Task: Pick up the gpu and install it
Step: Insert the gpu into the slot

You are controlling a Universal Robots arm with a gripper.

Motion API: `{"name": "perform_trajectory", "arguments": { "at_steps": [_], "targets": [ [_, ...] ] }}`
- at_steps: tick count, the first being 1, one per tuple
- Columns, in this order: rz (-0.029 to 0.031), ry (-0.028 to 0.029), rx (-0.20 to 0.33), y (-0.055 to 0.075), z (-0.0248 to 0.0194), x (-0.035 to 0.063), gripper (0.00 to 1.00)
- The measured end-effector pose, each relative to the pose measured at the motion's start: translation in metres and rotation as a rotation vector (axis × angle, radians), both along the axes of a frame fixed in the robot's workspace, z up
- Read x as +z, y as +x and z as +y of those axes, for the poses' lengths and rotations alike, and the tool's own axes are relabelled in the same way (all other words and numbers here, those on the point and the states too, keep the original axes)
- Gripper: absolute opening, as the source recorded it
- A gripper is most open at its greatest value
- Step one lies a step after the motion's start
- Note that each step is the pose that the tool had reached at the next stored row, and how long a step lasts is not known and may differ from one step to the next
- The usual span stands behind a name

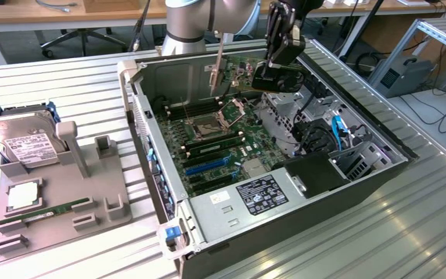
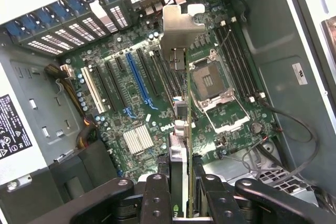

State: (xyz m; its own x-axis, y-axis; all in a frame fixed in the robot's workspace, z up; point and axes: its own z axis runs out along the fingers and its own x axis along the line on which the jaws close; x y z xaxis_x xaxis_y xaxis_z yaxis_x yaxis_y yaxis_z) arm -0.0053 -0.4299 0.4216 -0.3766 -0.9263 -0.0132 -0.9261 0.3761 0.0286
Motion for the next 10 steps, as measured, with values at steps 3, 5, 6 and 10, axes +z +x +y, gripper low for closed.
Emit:
{"name": "perform_trajectory", "arguments": {
  "at_steps": [3,5,6,10],
  "targets": [
    [0.0000,0.0001,0.005,0.0000,0.0000,0.0000,0.27],
    [0.0000,0.0000,0.009,0.0000,0.0000,-0.0001,0.27],
    [0.0000,0.0001,0.011,0.0000,0.0000,-0.0001,0.27],
    [0.0000,0.0000,0.018,0.0000,0.0000,-0.0002,0.27]
  ]
}}
